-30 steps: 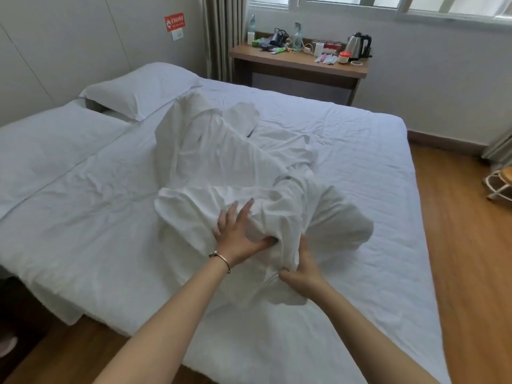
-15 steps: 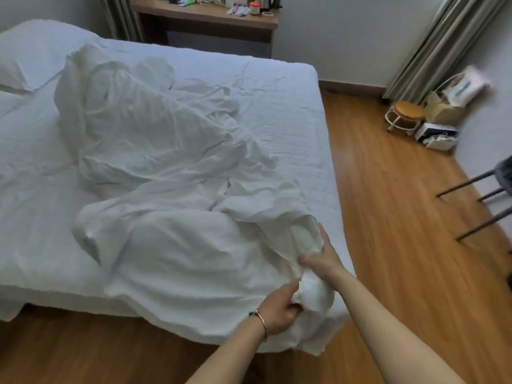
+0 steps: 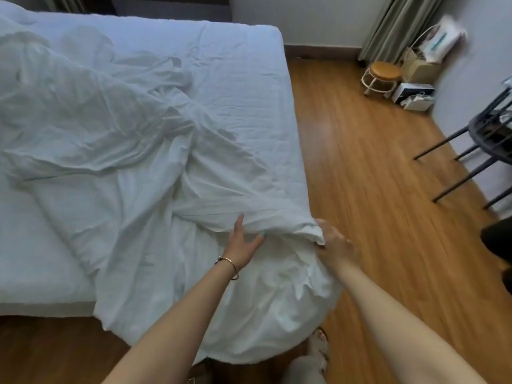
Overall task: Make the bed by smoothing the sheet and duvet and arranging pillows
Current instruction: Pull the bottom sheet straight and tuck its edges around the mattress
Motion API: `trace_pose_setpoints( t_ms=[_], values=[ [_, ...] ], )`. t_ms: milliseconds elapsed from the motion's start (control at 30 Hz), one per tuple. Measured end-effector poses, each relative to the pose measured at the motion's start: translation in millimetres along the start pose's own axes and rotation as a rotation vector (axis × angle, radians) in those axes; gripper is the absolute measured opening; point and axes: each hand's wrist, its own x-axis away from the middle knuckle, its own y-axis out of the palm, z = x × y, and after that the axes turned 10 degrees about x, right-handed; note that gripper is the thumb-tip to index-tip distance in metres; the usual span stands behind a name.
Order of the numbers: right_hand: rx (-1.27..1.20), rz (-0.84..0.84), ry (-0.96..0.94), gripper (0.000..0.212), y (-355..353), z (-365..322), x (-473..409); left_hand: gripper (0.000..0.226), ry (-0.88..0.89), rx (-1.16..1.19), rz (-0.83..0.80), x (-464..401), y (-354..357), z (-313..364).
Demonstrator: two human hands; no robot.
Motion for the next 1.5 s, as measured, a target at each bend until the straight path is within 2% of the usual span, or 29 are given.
trace_pose_setpoints(
  t_ms=[100,167,200,233,267,300,333,367,400,433,467,533,567,600,700,767,900,1067,1167,1267,1400,1500],
  values=[
    [-0.062,-0.033,-0.111,0.058,14,32,-23,0.116,-0.258,0.373,0.292,-42,32,12],
    [-0.037,-0.059,-0.299,0.064,17,49,-41,0.14,-0.376,0.729,0.531,-79,41,5],
    [-0.03,-0.044,-0.391,0.066,14,56,-48,0.149,-0.401,0.863,0.577,-103,46,-7],
    [-0.039,-0.007,-0.462,0.067,11,65,-55,0.148,-0.375,0.923,0.589,-121,56,-8],
    [-0.067,0.075,-0.502,0.067,7,77,-62,0.131,-0.241,0.913,0.596,-135,69,1],
    [-0.098,0.182,-0.508,0.065,4,93,-71,0.105,-0.094,0.869,0.623,-141,85,25],
    [-0.106,0.283,-0.477,0.062,3,112,-83,0.092,0.007,0.804,0.656,-146,101,52],
    [-0.076,0.353,-0.423,0.059,1,131,-93,0.092,0.084,0.712,0.641,-147,115,78],
    [-0.013,0.322,-0.364,0.058,2,148,-103,0.096,0.121,0.58,0.599,-153,128,85],
    [0.058,0.182,-0.293,0.057,5,164,-114,0.096,0.111,0.42,0.543,-161,146,88],
    [0.128,-0.056,-0.21,0.056,10,174,-121,0.094,0.037,0.25,0.483,-166,161,75],
    [0.269,-0.531,-0.11,0.064,26,183,-130,0.089,-0.201,-0.243,0.264,-167,184,38],
    [0.304,-0.629,-0.11,0.07,33,182,-132,0.086,-0.289,-0.484,0.15,-163,190,20],
    [0.317,-0.632,-0.15,0.075,37,178,-131,0.084,-0.307,-0.633,0.077,-159,194,1],
    [0.177,-0.501,-0.381,0.075,46,158,-123,0.077,-0.228,-0.794,-0.036,-128,201,-39],
    [0.182,-0.523,-0.489,0.073,53,141,-120,0.071,-0.216,-0.924,-0.077,-99,200,-59],
    [0.351,-0.659,-0.448,0.073,63,120,-106,0.064,-0.339,-0.844,-0.11,-40,186,-78],
    [0.312,-0.696,-0.319,0.072,24,97,-101,0.067,-0.484,-0.586,-0.177,-17,153,-63],
    [0.251,-0.656,-0.288,0.074,-4,80,-112,0.07,-0.468,-0.463,-0.045,-44,133,-28],
    [0.195,-0.597,-0.324,0.072,-24,70,-139,0.063,-0.447,-0.366,0.102,-84,125,15],
    [0.271,-0.601,-0.428,0.067,-38,69,-197,0.046,-0.512,-0.292,0.125,-142,126,49],
    [0.395,-0.596,-0.553,0.057,-53,81,-248,0.045,-0.602,-0.389,0.139,-179,126,61]
  ],
)
